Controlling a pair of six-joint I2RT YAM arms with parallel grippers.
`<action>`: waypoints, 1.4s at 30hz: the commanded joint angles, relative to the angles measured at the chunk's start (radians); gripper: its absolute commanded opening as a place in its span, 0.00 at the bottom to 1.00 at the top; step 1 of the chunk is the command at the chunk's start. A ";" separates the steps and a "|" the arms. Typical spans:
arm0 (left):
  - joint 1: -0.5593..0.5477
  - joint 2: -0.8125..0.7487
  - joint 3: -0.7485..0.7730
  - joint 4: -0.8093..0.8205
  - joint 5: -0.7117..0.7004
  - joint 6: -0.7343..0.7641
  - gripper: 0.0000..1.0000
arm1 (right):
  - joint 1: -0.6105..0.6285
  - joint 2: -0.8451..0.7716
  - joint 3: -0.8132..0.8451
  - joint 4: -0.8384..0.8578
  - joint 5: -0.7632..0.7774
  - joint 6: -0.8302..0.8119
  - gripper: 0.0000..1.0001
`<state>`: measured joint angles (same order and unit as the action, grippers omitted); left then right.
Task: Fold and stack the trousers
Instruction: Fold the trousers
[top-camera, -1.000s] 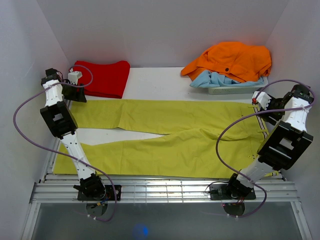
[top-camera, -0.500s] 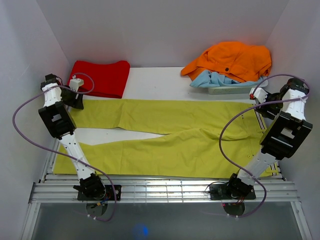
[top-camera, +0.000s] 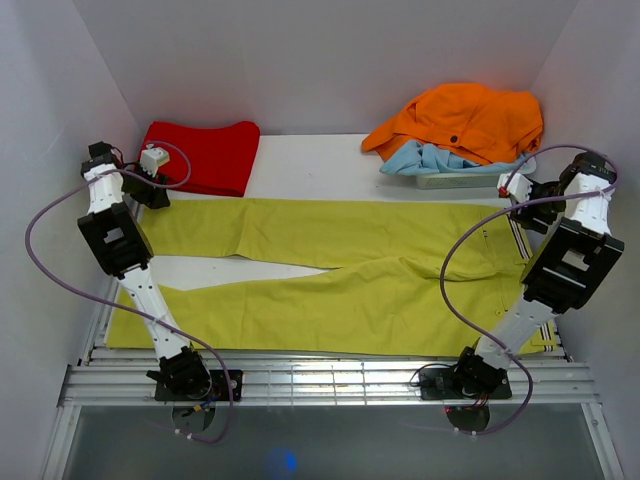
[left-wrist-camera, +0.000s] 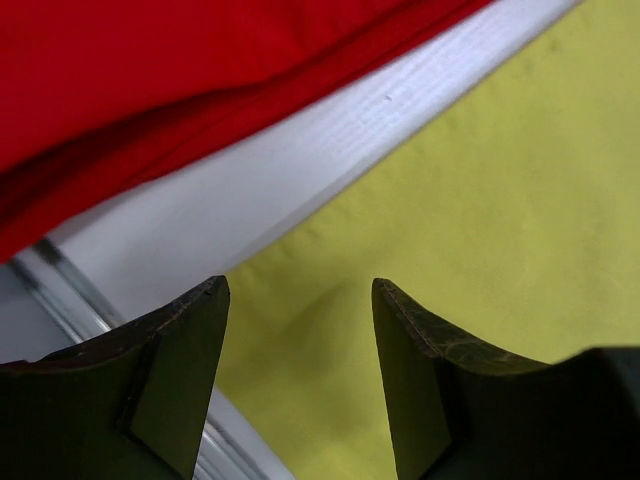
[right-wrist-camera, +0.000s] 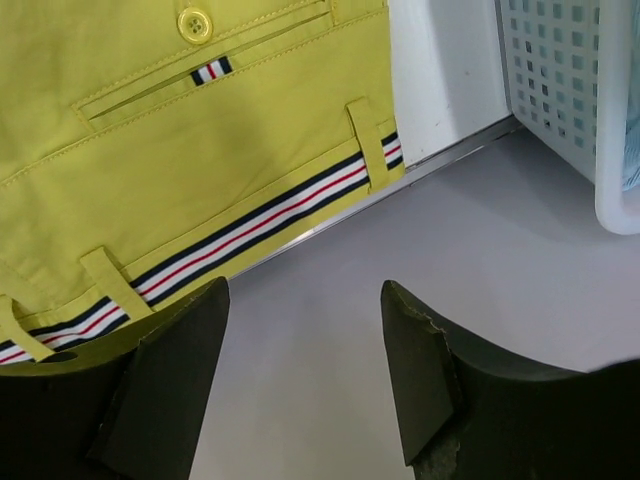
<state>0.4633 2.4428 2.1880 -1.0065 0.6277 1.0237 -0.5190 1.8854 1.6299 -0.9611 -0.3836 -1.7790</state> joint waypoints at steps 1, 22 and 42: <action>0.005 0.001 0.076 0.075 0.021 -0.014 0.70 | 0.014 0.036 0.054 0.012 -0.038 -0.017 0.68; 0.008 -0.008 -0.119 0.089 -0.016 0.001 0.66 | 0.085 0.288 0.102 0.079 -0.074 -0.002 0.77; 0.044 -0.151 -0.286 0.006 0.023 0.124 0.64 | 0.071 0.142 0.095 -0.148 -0.104 -0.159 0.67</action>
<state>0.5011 2.2997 1.8622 -0.9157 0.6422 1.1404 -0.4374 1.9877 1.5497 -1.0626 -0.4225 -1.9617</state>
